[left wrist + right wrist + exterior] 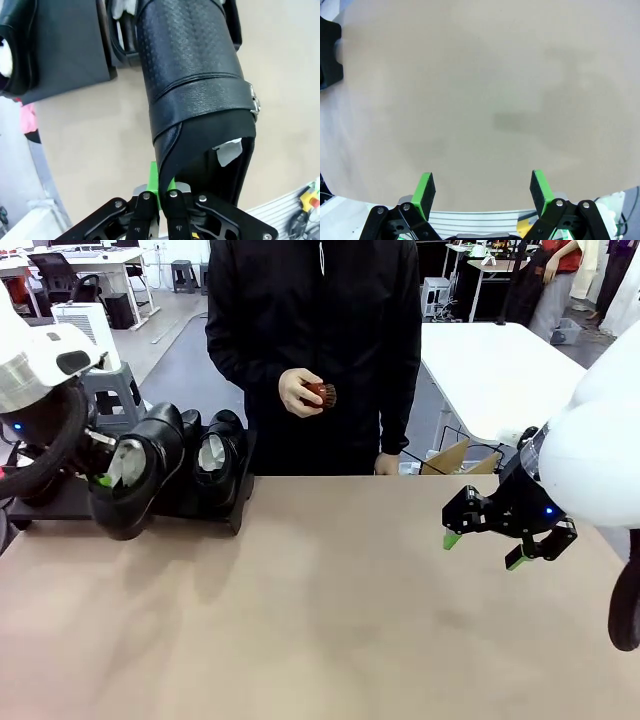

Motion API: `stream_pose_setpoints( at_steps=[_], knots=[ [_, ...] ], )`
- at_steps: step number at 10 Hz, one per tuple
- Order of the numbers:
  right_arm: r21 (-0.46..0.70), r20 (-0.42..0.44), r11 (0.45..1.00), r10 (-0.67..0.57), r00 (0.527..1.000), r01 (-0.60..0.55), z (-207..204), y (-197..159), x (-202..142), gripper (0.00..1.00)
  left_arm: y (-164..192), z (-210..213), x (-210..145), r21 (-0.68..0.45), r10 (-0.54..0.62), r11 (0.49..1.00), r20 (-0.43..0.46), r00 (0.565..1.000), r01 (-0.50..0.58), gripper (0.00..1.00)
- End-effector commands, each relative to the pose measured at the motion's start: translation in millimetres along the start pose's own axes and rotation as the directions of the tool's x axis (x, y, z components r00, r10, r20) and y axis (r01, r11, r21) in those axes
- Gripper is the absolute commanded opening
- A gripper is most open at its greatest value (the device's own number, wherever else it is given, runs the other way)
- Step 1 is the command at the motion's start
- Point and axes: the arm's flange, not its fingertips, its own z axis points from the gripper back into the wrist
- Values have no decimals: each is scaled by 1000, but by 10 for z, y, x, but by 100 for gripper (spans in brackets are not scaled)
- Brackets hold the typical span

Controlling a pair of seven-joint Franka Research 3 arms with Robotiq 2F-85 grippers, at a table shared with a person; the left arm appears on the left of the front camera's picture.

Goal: Organize the shoes by placing them on the stand.
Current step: Place the Shoe from the middle of the table onto the Shoes Stand.

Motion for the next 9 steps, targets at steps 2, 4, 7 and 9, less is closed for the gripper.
stream_pose_setpoints(
  at_steps=[2,4,7,9],
  knots=[
    [8,0,1000,0,1000,0,1,12,5,100,-33,-16,-26,23,-24,999,-13,1000,24,0],
    [8,0,1000,0,1000,0,1,12,5,100,97,-46,86,30,37,999,83,996,-40,0],
    [8,0,1000,0,1000,0,1,12,5,100,830,118,474,45,109,990,369,923,-135,0],
    [8,0,1000,0,1000,0,1,12,5,100,1188,-131,630,89,103,986,321,941,-138,0]
  ],
)
